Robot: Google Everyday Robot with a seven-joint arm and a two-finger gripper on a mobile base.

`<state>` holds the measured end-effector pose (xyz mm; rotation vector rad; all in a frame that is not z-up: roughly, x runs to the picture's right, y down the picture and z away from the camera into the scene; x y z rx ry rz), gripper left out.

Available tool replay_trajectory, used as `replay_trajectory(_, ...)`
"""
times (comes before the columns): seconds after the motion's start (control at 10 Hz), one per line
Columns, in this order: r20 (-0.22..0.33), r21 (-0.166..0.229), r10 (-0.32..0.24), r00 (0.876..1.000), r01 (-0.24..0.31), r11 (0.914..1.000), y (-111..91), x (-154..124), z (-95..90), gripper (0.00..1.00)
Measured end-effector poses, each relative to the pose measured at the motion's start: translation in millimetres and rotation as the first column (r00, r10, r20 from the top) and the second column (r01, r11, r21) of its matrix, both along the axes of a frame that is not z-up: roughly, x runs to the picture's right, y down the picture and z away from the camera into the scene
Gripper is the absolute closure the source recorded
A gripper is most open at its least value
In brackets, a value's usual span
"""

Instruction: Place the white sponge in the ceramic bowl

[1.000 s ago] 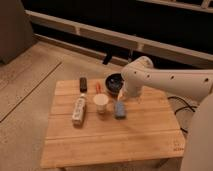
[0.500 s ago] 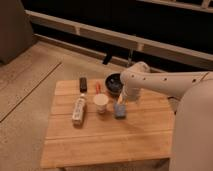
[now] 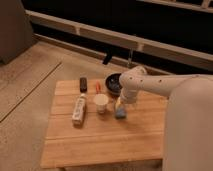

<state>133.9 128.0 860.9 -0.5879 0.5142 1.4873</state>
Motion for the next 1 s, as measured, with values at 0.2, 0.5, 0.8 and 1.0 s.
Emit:
replay_trajectory(0.2,0.013,-0.039,0.006,1.0,-0.005,0.9992,8.0,4.6,12.5,0.35)
replay_trajectory(0.5,0.077,-0.032,-0.012,0.997,0.015,0.9994,-9.6,-14.2,26.8,0.35)
replay_trajectory(0.8,0.141,-0.005,-0.04,0.989,0.042,0.9991,-29.9,-39.2,28.7,0.35)
replay_trajectory(1.0,0.147,-0.025,-0.039,0.988,0.043,0.9988,-21.4,-40.3,29.4,0.35)
